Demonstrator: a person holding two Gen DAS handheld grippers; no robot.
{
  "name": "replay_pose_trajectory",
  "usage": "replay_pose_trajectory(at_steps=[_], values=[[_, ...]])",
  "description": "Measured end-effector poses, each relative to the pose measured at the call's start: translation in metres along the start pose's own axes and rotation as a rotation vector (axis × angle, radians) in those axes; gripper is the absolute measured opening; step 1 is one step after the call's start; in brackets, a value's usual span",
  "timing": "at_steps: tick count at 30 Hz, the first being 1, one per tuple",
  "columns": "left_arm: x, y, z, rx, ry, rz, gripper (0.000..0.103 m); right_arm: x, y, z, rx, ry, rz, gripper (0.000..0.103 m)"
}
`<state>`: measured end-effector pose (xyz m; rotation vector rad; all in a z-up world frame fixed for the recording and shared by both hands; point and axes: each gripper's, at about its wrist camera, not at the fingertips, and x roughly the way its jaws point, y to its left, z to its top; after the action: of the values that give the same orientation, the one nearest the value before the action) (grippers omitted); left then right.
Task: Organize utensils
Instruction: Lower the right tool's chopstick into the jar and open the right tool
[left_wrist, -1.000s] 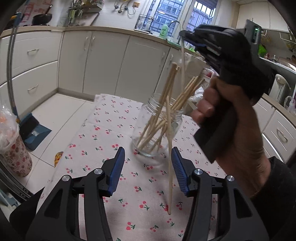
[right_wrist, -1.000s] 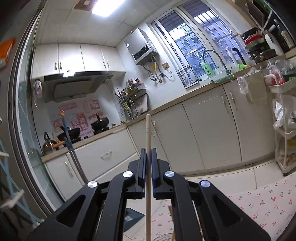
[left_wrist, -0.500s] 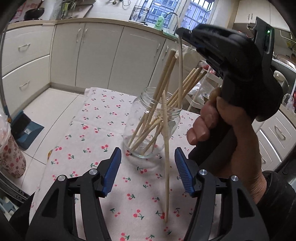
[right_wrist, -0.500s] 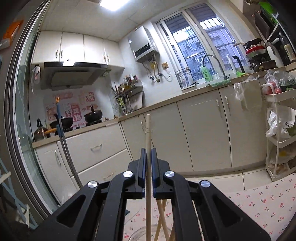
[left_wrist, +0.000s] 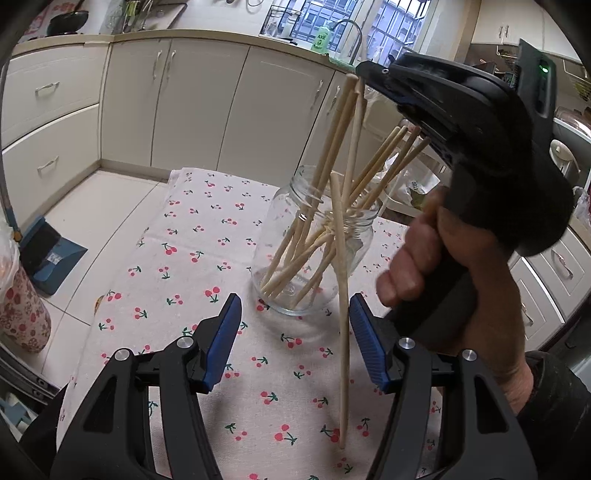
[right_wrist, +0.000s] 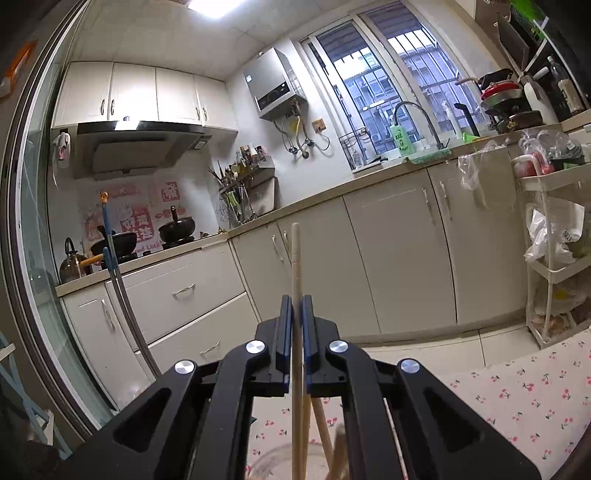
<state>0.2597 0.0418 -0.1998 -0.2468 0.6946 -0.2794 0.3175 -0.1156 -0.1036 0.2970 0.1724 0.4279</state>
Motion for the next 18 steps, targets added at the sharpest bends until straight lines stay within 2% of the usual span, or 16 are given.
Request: replay_pose_trajectory(at_steps=[6,8,10,12,14,16,18], values=[[0.004,-0.013,0.007,0.038,0.002,-0.010,0.058,-0.011,0.006,0.001,-0.067,0.026,0.011,0.007],[0.009,-0.016,0.012,0.042,0.009,-0.019,0.058,-0.018,0.006,0.003,-0.077,0.040,0.016,0.012],[0.014,-0.017,0.015,0.042,0.013,-0.032,0.058,-0.031,0.006,0.006,-0.096,0.046,0.010,0.024],[0.019,-0.017,0.018,0.042,0.027,-0.057,0.066,-0.044,0.001,0.011,-0.104,0.040,-0.005,0.035],[0.023,-0.018,0.020,0.037,0.037,-0.058,0.066,-0.055,-0.008,0.017,-0.075,0.049,-0.006,0.039],[0.027,-0.017,0.022,0.014,0.048,-0.067,0.066,-0.070,-0.017,0.024,-0.073,0.052,-0.027,0.049],[0.029,-0.015,0.025,-0.007,0.052,-0.067,0.066,-0.083,-0.026,0.029,-0.051,0.063,-0.036,0.050]])
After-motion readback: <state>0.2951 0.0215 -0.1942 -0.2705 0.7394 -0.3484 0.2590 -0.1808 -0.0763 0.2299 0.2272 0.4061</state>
